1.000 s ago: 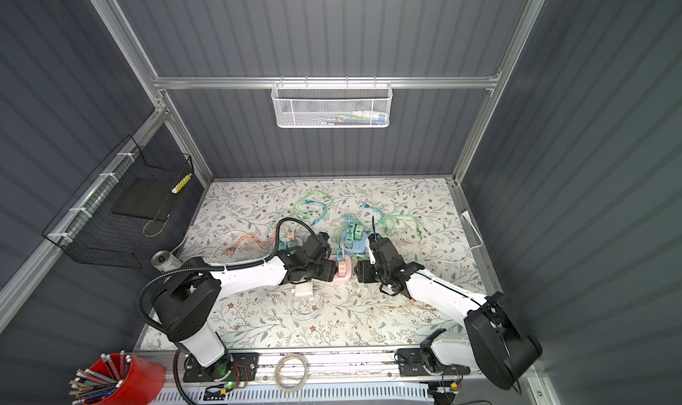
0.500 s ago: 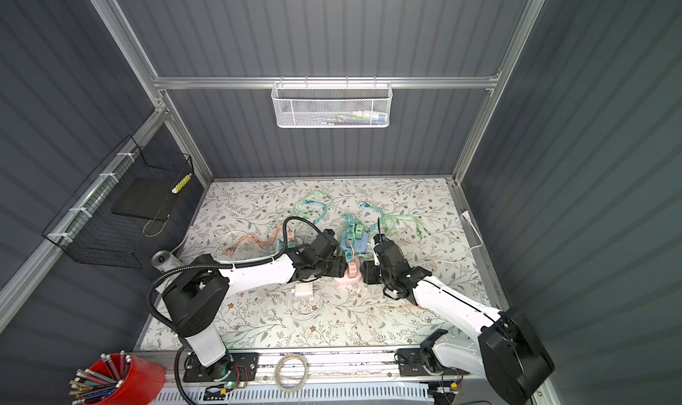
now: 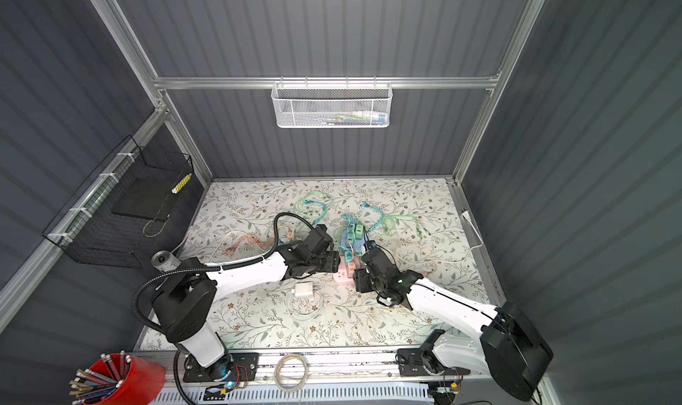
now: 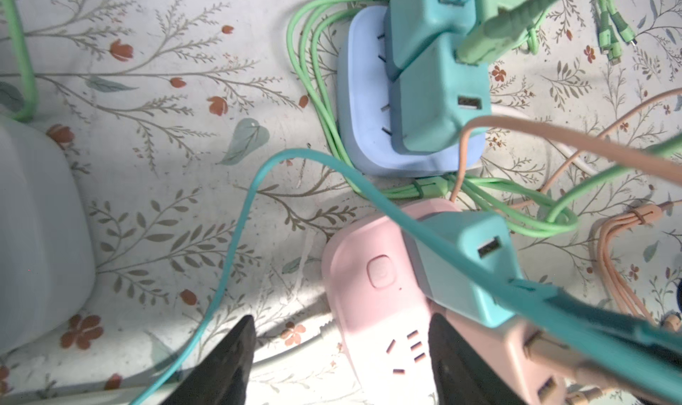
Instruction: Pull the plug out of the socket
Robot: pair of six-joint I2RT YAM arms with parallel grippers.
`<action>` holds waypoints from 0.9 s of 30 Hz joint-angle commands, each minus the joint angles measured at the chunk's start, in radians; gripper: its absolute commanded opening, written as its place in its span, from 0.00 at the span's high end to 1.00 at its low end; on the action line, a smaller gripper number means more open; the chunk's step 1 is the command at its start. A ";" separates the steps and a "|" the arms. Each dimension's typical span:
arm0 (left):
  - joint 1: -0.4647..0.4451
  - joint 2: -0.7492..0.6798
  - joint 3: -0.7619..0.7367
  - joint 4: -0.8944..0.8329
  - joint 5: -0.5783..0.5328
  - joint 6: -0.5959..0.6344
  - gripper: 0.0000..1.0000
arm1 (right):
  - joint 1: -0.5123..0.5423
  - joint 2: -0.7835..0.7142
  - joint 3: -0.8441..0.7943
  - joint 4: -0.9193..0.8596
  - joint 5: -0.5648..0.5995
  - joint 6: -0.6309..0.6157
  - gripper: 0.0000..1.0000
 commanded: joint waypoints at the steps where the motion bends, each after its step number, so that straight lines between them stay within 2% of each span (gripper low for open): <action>1: 0.006 -0.012 -0.014 -0.030 -0.012 0.032 0.25 | 0.024 0.048 0.052 -0.010 0.069 0.026 0.37; 12: 0.011 0.023 -0.044 0.022 0.021 0.038 0.25 | 0.064 0.143 0.126 -0.019 0.109 0.022 0.33; 27: 0.010 0.043 -0.080 0.061 0.051 0.023 0.27 | 0.077 0.262 0.228 -0.100 0.145 0.029 0.43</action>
